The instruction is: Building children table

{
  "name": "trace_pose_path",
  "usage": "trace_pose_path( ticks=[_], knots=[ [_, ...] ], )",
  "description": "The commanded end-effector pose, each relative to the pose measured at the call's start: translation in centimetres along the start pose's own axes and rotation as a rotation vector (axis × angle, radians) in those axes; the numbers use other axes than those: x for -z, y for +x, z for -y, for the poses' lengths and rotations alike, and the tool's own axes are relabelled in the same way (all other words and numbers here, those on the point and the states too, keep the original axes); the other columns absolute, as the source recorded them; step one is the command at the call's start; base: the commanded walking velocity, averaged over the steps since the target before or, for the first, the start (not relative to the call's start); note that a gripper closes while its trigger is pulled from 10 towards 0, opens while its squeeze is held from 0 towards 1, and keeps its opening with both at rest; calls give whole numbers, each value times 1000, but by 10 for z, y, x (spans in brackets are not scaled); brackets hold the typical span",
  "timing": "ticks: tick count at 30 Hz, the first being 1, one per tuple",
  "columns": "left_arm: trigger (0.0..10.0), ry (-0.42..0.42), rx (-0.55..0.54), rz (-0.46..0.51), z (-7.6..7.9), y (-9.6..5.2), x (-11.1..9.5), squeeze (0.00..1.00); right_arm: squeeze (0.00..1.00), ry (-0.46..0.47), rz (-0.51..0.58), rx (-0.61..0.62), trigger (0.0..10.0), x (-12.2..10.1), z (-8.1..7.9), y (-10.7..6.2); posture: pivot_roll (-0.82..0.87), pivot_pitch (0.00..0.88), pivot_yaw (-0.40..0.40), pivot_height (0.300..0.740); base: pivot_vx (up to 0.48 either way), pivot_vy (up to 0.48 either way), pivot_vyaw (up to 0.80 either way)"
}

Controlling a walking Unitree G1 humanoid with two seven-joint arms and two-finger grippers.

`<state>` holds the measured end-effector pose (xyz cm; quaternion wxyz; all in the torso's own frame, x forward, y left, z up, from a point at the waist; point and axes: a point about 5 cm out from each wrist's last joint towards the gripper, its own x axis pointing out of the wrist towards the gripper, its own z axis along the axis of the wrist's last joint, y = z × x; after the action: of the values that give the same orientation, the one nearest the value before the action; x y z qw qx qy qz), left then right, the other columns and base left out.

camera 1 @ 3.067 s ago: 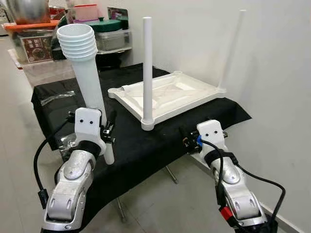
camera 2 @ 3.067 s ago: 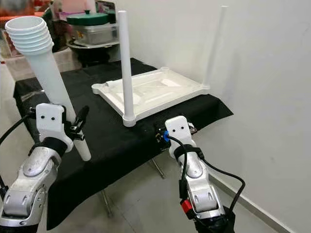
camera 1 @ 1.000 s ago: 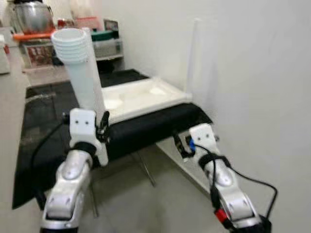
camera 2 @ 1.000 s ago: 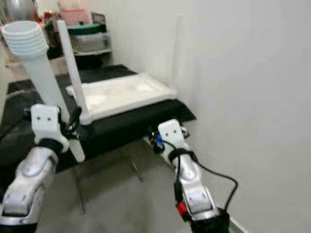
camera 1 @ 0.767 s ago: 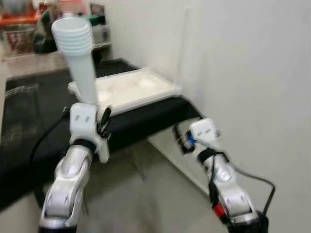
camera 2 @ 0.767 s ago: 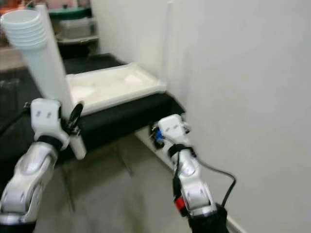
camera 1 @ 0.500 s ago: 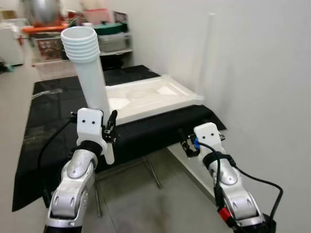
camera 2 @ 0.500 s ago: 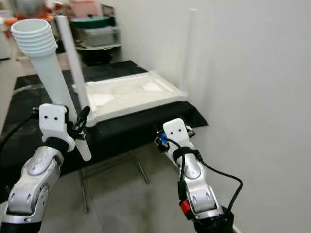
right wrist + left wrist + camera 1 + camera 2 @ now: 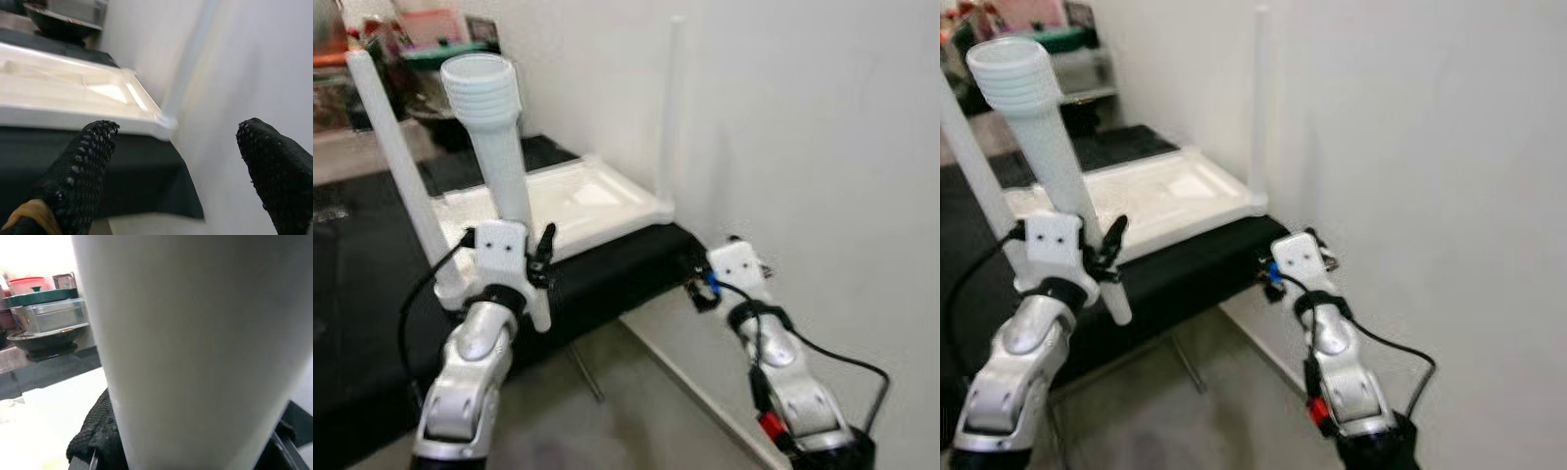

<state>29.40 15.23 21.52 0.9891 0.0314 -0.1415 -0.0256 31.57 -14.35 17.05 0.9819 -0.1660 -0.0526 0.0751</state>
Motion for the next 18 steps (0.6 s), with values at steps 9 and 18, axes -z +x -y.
trace_pose_path(
  ticks=[9,18],
  knots=[
    [10000,16,-33,9,-9,1,0,0,0,-14,15,-25,10000,-4,-8,3,25,0,-16,740,416,0,0],
    [10000,16,-30,13,-8,2,-1,0,0,-16,4,-34,10000,-4,-8,4,24,0,-15,740,416,0,481]
  ],
)
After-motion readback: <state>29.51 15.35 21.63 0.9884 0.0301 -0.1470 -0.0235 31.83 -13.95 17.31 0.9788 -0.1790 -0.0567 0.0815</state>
